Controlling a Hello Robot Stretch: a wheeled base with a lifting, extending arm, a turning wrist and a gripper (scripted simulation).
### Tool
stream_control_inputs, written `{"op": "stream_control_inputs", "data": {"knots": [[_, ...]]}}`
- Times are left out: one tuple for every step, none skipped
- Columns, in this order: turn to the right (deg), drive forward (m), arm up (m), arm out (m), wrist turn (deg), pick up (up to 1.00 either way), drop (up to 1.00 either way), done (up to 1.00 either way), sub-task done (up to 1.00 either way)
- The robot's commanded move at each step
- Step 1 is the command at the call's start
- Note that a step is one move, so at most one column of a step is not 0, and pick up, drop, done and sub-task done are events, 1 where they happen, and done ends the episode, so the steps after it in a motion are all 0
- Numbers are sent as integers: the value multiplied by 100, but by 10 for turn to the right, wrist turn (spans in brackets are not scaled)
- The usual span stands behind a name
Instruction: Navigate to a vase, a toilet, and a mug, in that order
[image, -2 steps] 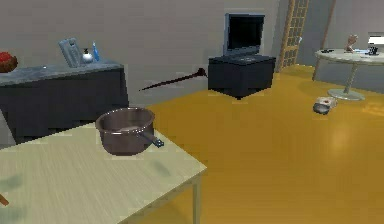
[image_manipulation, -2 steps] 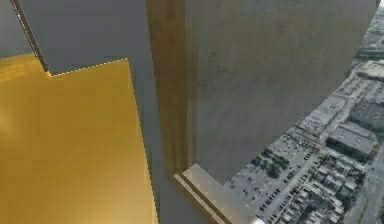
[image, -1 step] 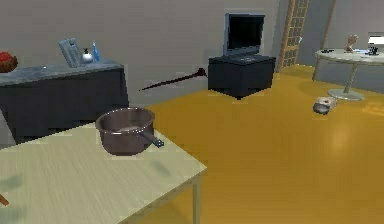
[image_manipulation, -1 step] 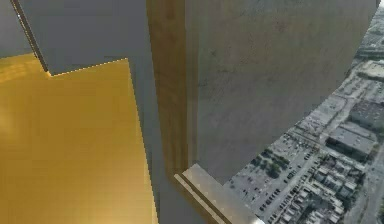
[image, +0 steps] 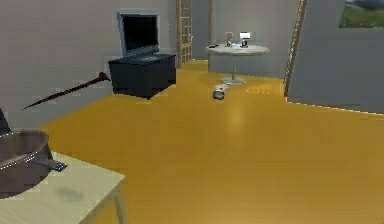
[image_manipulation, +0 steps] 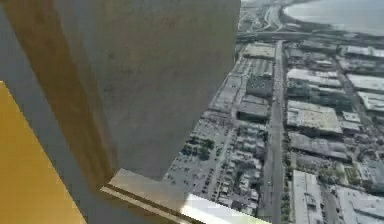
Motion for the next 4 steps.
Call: {"op": "stream_control_inputs", "data": {"knots": [[0,100,0,0,0,0,0,0,0],[0,100,0,0,0,0,0,0,0],[0,100,0,0,0,0,0,0,0],[0,100,0,0,0,0,0,0,0]]}}
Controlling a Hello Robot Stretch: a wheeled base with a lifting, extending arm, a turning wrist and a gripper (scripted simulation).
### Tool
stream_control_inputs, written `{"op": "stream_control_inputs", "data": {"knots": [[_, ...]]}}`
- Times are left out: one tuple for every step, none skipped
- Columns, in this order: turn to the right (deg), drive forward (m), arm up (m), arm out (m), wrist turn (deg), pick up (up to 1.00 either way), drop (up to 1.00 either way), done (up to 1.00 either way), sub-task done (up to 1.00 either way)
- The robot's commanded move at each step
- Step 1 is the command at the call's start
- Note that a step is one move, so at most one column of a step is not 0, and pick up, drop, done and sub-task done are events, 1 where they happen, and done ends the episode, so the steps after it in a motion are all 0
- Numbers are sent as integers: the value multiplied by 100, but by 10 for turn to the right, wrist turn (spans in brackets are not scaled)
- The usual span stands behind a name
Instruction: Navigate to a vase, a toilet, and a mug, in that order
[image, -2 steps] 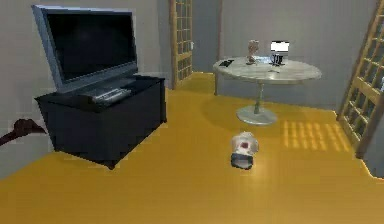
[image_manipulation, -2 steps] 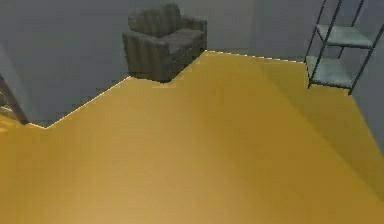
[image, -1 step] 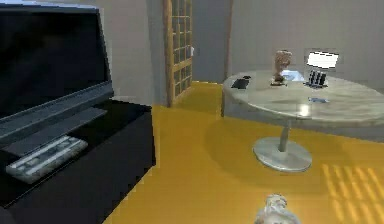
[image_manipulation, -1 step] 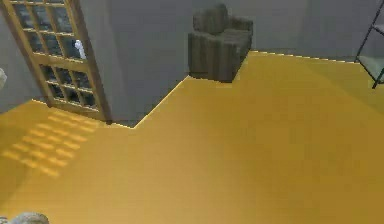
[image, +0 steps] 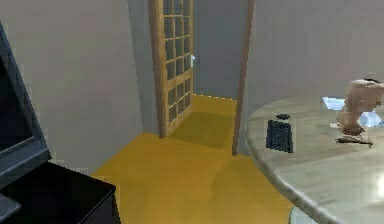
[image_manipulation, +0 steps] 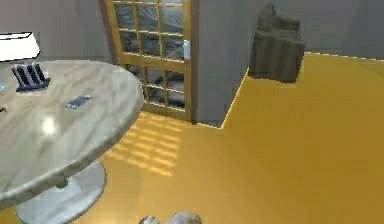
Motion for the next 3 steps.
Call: {"op": "stream_control_inputs", "data": {"knots": [[0,95,0,0,0,0,0,0,0],[0,100,0,0,0,0,0,0,0],[210,0,0,0,0,0,0,0,0]]}}
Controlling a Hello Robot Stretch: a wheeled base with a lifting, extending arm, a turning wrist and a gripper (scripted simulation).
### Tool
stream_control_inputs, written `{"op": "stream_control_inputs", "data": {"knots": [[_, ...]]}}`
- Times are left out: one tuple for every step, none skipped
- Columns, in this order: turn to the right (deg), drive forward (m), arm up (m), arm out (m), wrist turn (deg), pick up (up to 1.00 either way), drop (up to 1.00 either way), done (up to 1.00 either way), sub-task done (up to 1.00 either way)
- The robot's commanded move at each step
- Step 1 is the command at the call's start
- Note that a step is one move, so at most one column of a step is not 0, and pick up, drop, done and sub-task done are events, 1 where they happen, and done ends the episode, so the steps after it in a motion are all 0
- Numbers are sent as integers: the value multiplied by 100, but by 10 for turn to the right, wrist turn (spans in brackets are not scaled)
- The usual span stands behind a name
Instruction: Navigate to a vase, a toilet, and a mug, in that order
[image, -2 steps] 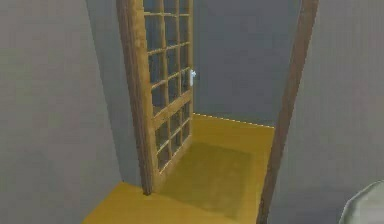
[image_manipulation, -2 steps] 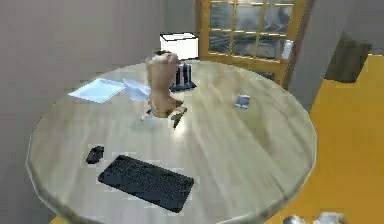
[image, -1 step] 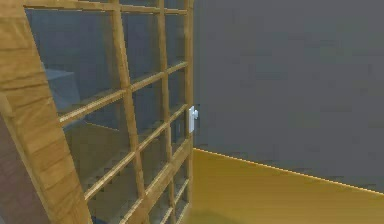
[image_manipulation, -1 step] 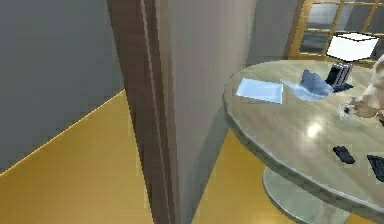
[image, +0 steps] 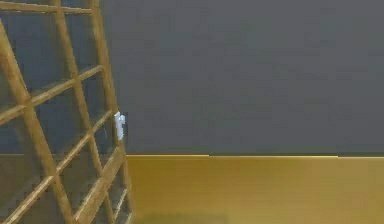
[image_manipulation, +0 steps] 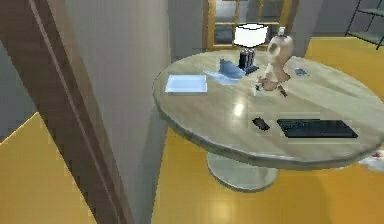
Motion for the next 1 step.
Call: {"op": "stream_control_inputs", "data": {"knots": [[0,45,0,0,0,0,0,0,0]]}}
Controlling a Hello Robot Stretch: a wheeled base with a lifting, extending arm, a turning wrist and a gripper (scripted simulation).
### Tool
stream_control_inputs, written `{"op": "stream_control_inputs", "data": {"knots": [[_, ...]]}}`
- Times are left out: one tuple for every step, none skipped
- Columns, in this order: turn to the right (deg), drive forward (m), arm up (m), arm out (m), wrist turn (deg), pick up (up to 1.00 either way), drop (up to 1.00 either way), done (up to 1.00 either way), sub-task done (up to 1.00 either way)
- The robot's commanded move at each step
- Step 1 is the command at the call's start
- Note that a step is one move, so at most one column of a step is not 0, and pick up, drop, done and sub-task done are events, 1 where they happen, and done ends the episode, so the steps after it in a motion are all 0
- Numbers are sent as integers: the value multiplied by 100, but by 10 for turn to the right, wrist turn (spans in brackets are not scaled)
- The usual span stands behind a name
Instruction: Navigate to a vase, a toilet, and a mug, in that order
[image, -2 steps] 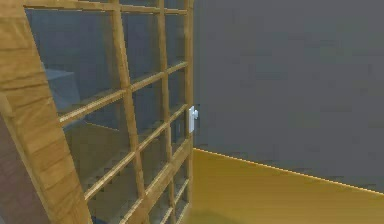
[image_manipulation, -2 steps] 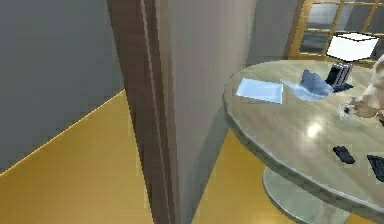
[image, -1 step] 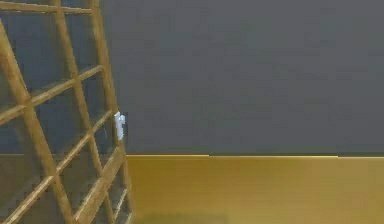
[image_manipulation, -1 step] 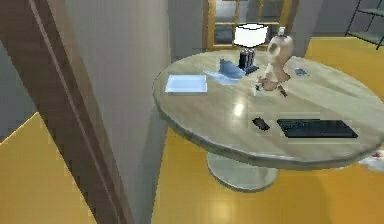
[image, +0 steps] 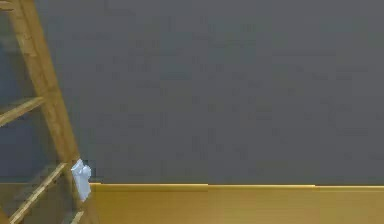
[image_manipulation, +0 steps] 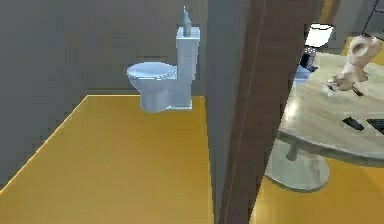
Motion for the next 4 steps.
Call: {"op": "stream_control_inputs", "data": {"knots": [[450,0,0,0,0,0,0,0,0],[120,0,0,0,0,0,0,0,0],[0,35,0,0,0,0,0,0,0],[300,0,0,0,0,0,0,0,0]]}}
